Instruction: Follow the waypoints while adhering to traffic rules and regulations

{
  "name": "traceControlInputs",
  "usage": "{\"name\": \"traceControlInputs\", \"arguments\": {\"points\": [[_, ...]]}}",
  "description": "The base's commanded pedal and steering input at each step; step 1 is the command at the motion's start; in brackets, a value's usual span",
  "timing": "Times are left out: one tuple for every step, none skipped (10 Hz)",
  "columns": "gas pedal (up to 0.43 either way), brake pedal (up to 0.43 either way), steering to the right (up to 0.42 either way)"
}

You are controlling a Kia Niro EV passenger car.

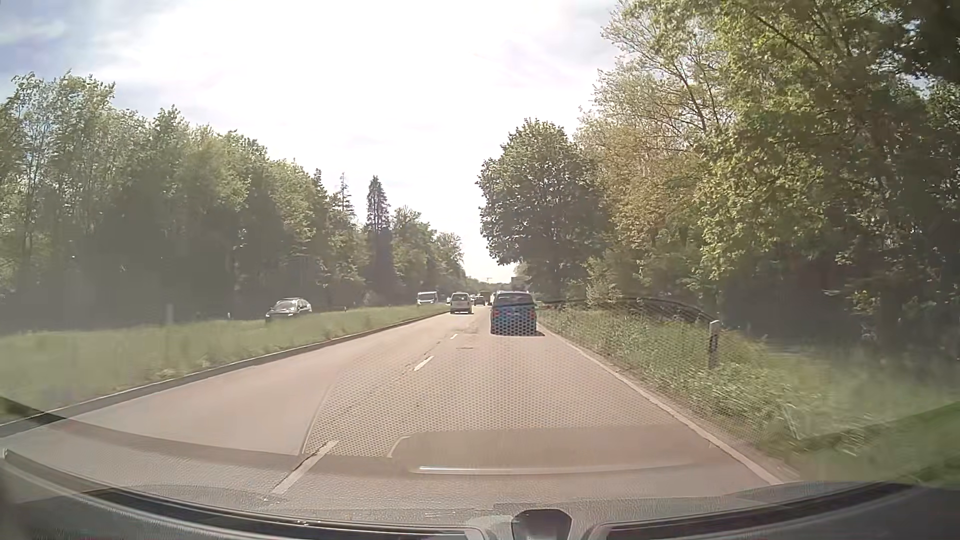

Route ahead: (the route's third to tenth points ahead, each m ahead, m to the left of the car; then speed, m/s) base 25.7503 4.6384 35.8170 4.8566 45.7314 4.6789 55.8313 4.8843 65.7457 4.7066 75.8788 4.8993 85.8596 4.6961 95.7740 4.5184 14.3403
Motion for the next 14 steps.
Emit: {"name": "traceControlInputs", "arguments": {"points": [[0.047,0.000,-0.001],[0.047,0.000,-0.001],[0.047,0.000,-0.001],[0.047,0.000,0.000],[0.047,0.000,0.000],[0.047,0.000,0.000],[0.059,0.000,0.000],[0.059,0.000,0.000],[0.059,0.000,0.000],[0.059,0.000,0.000],[0.059,0.000,0.000],[0.059,0.000,0.000],[0.059,0.000,0.000],[0.059,0.000,0.000]]}}
